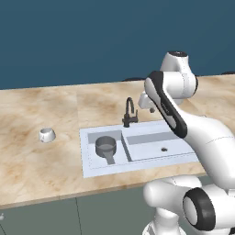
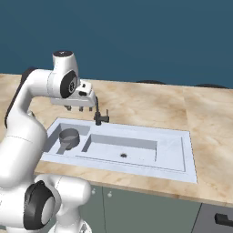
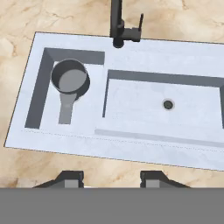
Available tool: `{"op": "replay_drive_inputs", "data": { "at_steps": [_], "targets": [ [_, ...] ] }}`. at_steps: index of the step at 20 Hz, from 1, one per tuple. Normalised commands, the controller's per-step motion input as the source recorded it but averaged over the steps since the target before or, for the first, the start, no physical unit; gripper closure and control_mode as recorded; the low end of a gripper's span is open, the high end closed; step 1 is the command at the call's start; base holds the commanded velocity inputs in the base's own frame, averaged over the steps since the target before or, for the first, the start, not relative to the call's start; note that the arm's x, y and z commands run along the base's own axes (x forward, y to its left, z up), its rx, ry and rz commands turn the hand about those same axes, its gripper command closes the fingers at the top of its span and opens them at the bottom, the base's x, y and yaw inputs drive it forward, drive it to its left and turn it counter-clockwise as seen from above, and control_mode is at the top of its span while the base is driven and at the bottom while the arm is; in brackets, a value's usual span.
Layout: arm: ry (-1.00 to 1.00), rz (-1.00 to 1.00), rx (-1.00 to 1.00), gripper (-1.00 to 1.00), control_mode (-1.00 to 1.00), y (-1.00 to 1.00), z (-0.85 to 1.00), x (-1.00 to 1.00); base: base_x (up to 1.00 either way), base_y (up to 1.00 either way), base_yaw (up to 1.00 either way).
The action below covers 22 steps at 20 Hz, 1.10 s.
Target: Move any existing items from the left basin to the right basin for drying. Then move the mug from the counter to the left basin of the sink for washing.
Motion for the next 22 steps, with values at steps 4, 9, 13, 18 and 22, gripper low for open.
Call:
{"op": "replay_drive_inputs", "data": {
  "at_steps": [4, 9, 13, 18, 22],
  "targets": [
    [0.00, 0.00, 0.00, -1.00, -1.00, 0.07, 0.00, -0.05, 0.00, 0.00, 0.00],
    [0.00, 0.00, -0.04, -1.00, -1.00, 0.32, -0.02, 0.00, 0.00, 0.00, 0.00],
    [0.01, 0.00, -0.04, -1.00, -1.00, 0.39, -0.11, 0.00, 0.00, 0.00, 0.00],
    [0.08, 0.00, -0.04, -1.00, -1.00, 0.43, -0.25, 0.00, 0.00, 0.00, 0.00],
    [0.07, 0.00, -0.01, -1.00, -1.00, 0.28, -0.33, 0.01, 0.00, 0.00, 0.00]
  ]
}}
